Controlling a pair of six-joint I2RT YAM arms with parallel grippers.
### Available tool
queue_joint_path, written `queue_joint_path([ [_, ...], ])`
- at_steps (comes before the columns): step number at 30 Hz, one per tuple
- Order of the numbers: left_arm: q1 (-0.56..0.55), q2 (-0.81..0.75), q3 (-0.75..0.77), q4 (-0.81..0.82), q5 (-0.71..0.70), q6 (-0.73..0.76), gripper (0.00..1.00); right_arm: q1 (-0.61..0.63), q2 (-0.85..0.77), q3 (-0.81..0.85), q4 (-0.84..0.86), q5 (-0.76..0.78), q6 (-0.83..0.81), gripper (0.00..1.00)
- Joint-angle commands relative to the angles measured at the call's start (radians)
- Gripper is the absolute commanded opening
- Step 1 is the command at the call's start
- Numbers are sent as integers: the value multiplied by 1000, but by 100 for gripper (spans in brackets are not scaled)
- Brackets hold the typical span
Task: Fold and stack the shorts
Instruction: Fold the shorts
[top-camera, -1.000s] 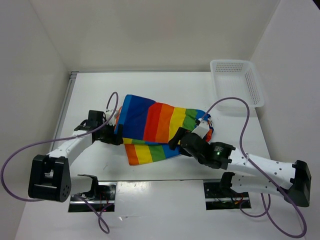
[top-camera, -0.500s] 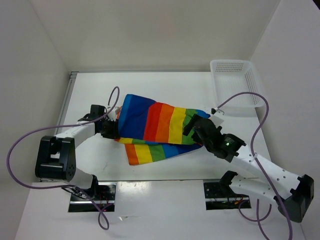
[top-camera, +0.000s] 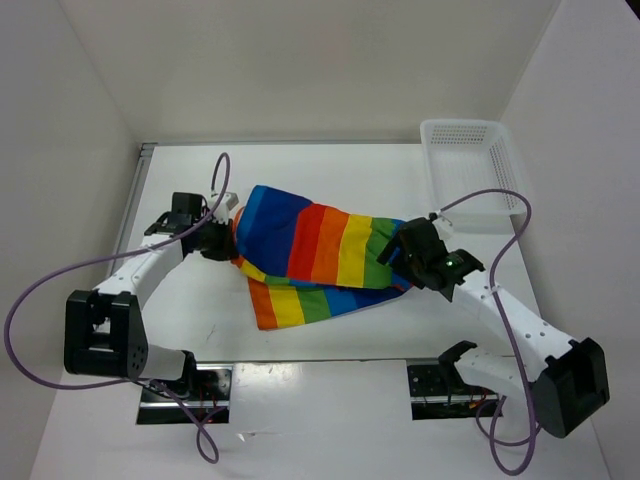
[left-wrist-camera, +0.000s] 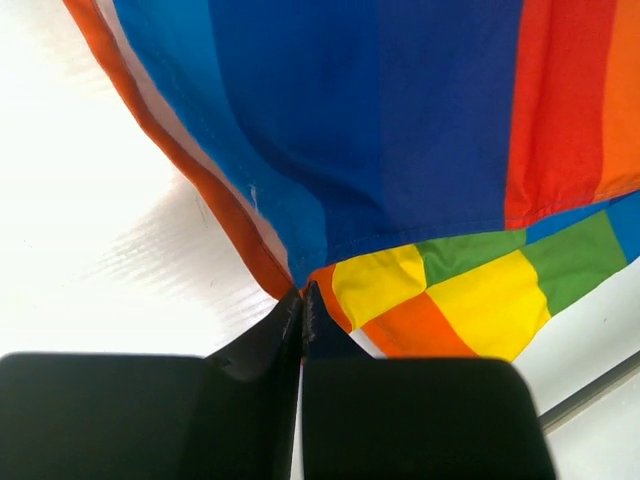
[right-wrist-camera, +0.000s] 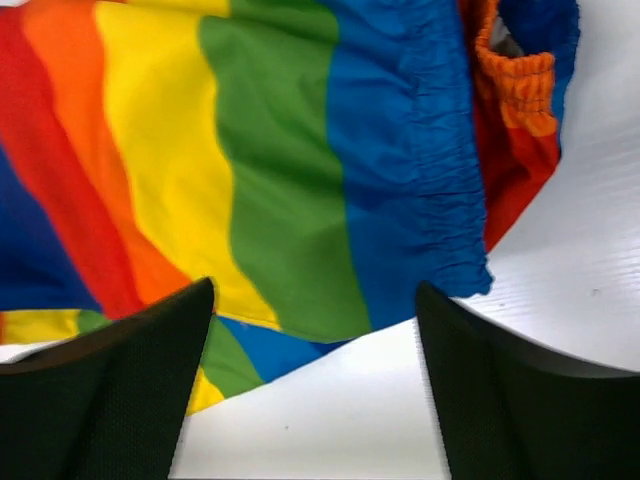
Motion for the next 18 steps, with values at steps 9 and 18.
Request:
queue_joint_path([
  [9, 6, 45, 137, 16, 109, 4, 0, -88, -86, -119, 38, -231, 121, 75],
  [18, 16, 24, 151, -39, 163, 4, 0, -124, -290, -306, 126, -340, 378, 76],
])
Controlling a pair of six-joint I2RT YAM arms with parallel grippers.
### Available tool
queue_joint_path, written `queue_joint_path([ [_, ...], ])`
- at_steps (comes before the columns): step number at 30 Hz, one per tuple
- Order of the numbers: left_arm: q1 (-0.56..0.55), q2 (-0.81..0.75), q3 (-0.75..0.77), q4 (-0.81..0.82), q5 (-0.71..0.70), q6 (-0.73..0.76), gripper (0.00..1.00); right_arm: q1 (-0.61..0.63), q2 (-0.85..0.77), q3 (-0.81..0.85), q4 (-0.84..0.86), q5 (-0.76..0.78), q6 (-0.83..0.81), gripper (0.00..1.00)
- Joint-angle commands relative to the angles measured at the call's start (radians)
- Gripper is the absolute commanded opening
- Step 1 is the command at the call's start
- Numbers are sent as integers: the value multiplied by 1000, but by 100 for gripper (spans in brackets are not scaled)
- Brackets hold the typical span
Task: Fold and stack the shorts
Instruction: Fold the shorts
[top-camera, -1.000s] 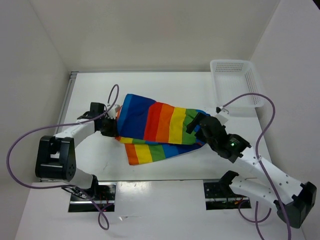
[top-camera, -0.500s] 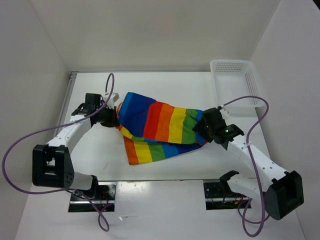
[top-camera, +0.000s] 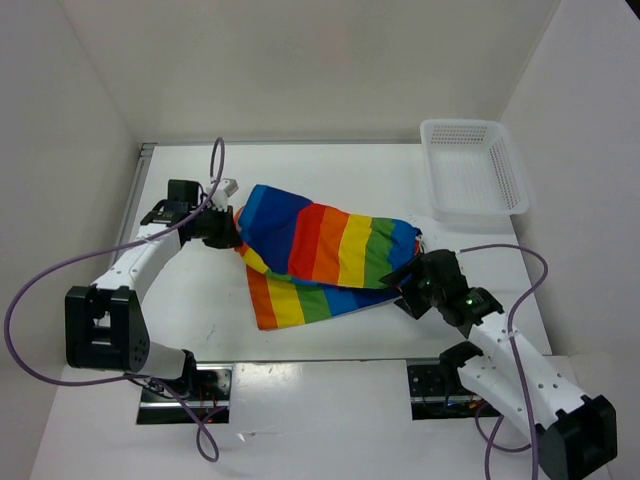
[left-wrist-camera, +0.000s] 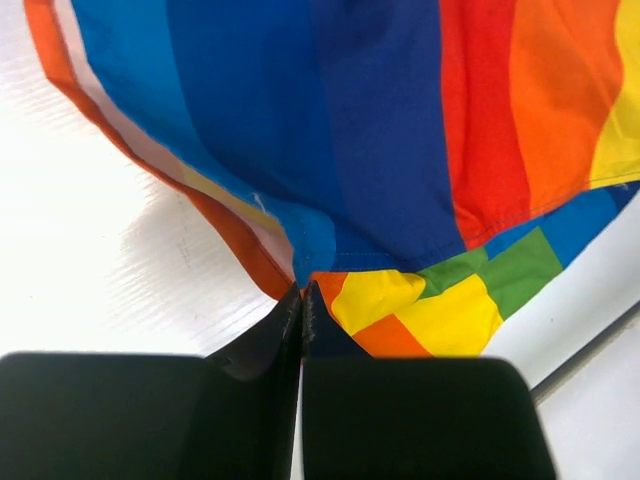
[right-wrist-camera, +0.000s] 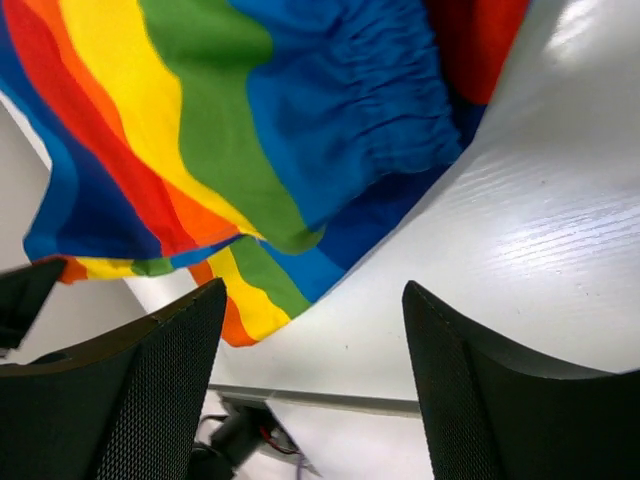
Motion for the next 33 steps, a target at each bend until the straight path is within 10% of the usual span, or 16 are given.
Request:
queue_joint_path([
  [1, 6, -12, 32, 1, 74, 4, 0, -48, -1, -37, 106, -76, 86, 76],
  [11, 6, -12, 41, 21, 98, 4, 0, -218, 221, 5, 241, -130, 0, 64],
  [17, 6, -3, 73, 32, 98, 4, 0, -218, 304, 111, 251, -94, -40, 2],
  [26, 24, 17, 288, 2, 186, 4, 0, -229, 703, 710, 122, -78, -331, 0],
  [33, 24, -54, 239, -10, 257, 4, 0, -247, 817, 861, 102, -87, -413, 0],
])
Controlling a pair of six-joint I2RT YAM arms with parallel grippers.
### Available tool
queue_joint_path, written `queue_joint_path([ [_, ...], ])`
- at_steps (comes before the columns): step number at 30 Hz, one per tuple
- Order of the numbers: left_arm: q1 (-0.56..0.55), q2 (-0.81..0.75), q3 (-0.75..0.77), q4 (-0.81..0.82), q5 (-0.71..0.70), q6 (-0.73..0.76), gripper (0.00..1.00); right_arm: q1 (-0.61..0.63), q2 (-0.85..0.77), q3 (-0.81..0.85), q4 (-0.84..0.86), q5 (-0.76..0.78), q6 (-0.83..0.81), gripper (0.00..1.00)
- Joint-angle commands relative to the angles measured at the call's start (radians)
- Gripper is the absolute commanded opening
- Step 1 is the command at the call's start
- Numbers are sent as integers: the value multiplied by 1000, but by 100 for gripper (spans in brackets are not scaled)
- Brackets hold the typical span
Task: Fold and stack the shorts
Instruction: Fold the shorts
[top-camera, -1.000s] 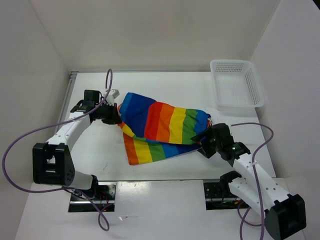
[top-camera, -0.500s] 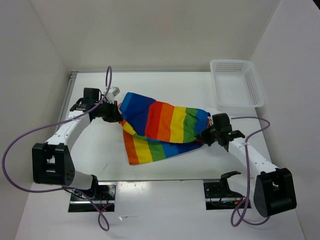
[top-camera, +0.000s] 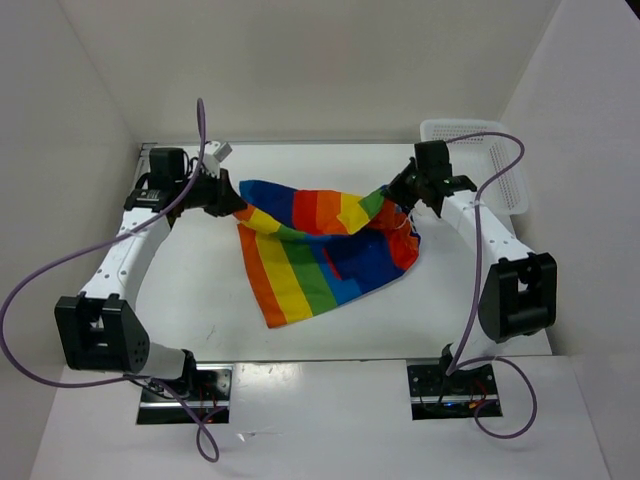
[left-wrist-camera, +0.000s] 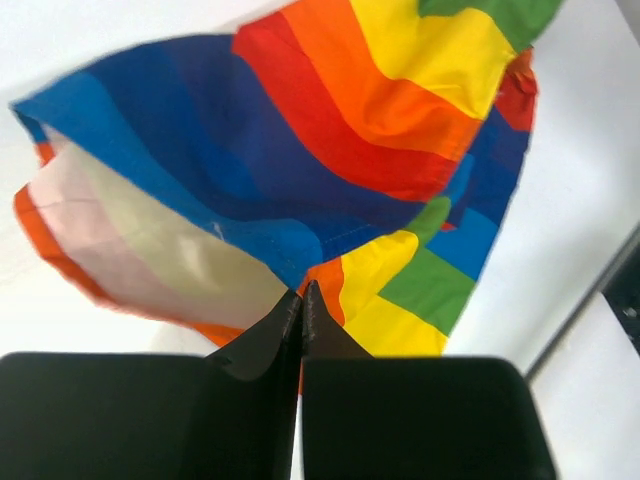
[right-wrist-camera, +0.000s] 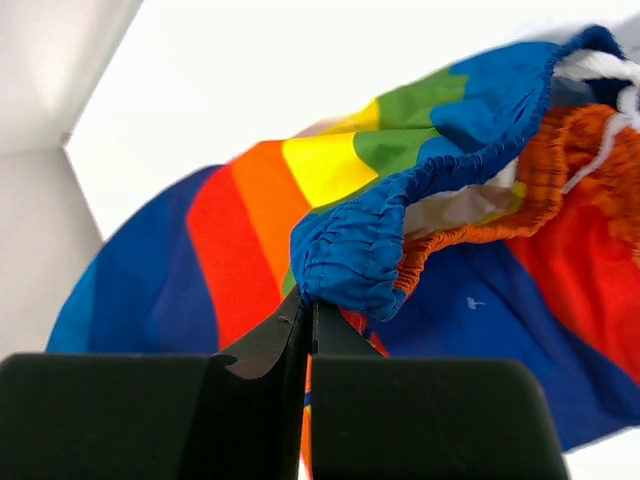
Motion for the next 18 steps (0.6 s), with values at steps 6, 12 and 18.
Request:
queue_joint_path([
  [6, -49, -132, -131, -80, 181, 5, 0, -92, -30, 62, -54, -31, -111, 0],
  [12, -109, -223, -201, -166, 282, 5, 0, -181, -87, 14, -65, -88, -165, 0],
  [18, -227, -307, -378, -220, 296, 5, 0, -279, -203, -131, -113, -108, -197, 0],
])
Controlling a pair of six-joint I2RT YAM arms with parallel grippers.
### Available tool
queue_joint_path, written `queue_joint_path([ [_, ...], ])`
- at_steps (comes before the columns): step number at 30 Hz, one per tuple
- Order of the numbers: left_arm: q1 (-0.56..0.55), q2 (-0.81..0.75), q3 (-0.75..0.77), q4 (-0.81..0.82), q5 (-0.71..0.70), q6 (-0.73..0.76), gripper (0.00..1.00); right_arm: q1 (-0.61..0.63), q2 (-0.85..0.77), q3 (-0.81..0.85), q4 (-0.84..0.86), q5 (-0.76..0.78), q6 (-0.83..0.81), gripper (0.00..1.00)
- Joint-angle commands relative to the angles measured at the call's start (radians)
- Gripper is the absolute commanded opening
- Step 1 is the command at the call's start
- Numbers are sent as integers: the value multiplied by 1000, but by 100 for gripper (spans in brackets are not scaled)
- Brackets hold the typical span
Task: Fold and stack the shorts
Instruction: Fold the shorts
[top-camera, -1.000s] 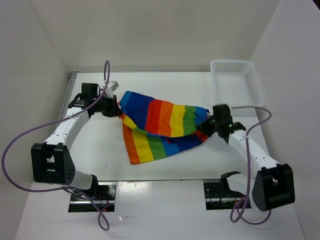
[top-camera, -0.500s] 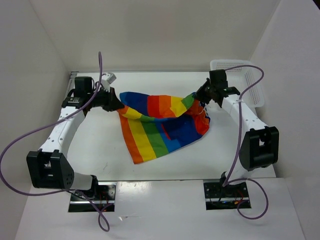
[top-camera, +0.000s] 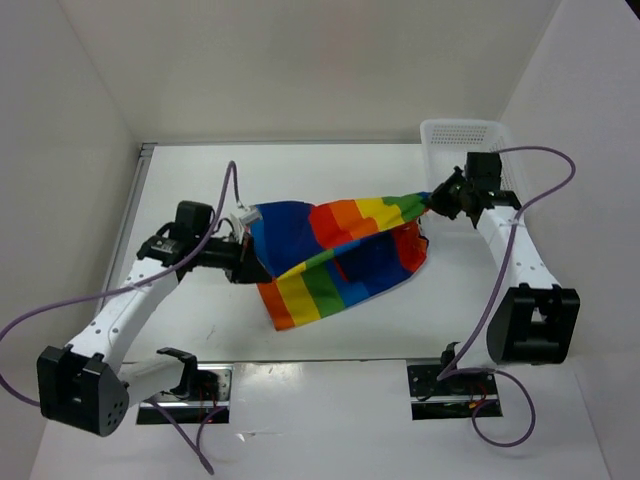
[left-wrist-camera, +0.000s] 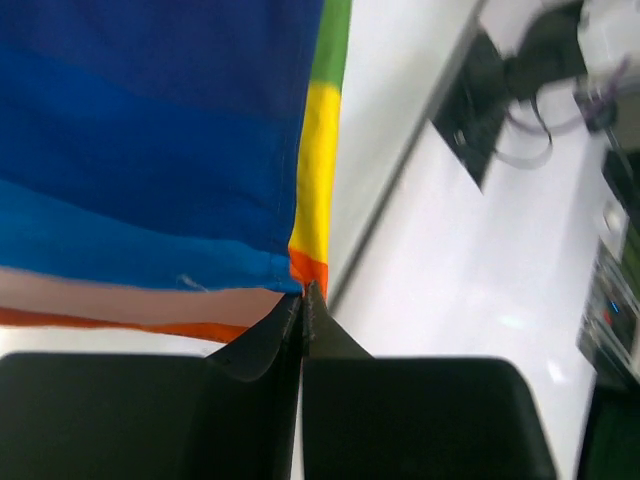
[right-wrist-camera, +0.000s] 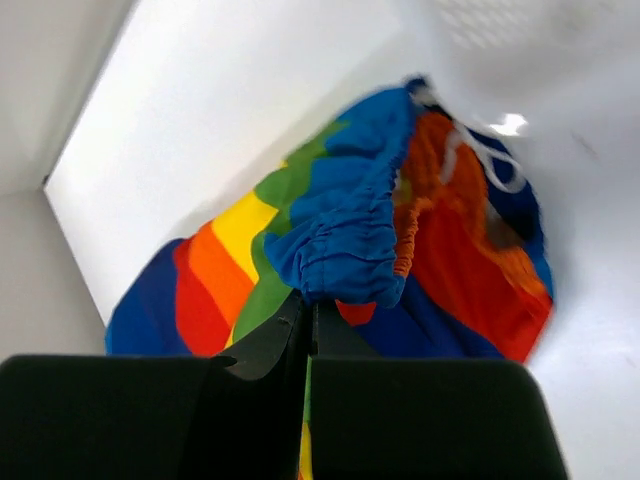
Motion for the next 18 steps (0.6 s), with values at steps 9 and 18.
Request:
queue_joint_path([
  [9, -146, -116, -286, -56, 15, 4, 80, -135, -180, -344, -37, 141, 26, 44],
  [18, -146, -77, -84, -61, -101, 4, 92, -16, -147, -216, -4, 173, -25, 68],
])
